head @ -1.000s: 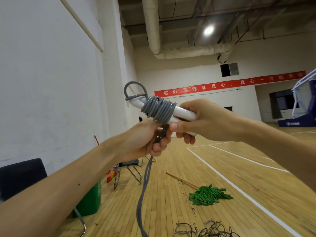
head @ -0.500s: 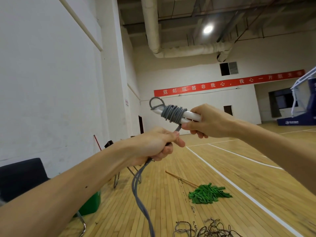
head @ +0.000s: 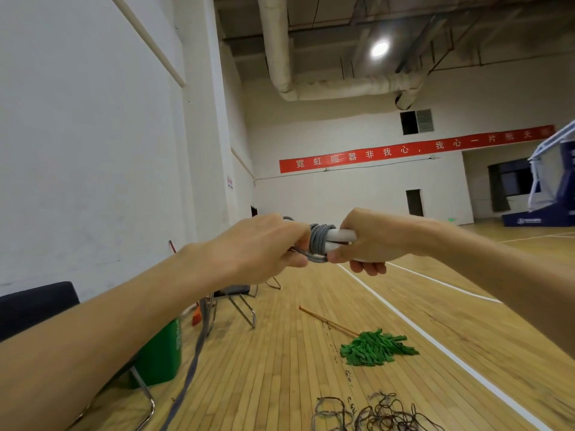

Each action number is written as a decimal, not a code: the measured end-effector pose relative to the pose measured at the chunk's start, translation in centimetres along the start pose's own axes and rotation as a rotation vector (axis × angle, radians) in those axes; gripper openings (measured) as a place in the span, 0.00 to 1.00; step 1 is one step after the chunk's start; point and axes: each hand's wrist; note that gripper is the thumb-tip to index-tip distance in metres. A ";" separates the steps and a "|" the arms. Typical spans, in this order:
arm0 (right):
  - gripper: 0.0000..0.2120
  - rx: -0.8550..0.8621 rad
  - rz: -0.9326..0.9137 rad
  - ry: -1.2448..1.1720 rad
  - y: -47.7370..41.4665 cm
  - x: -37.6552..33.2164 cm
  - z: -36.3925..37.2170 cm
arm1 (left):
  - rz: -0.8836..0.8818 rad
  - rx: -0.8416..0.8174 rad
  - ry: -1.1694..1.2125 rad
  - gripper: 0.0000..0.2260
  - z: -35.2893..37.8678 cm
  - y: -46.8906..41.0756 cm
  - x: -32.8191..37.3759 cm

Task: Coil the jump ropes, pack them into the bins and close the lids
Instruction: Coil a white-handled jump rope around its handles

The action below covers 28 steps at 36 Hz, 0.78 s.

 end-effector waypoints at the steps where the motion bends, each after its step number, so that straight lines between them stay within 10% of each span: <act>1: 0.14 -0.021 0.009 0.004 0.2 -0.1 0.0 | 0.012 0.000 -0.029 0.09 -0.1 0.0 -0.2; 9: 0.14 -0.222 0.019 0.089 2.3 -2.0 0.9 | 0.175 -0.006 -0.104 0.14 -1.4 -0.3 -0.5; 28: 0.11 -0.522 -0.187 0.124 5.3 -4.5 1.2 | 0.204 -0.229 0.613 0.19 -2.1 0.4 -1.0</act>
Point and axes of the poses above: each hand's wrist, its own y-axis away from the middle knuckle, its own z-axis out of the palm, x = y × z, and after that the axes turned 10 degrees about -x, right-handed
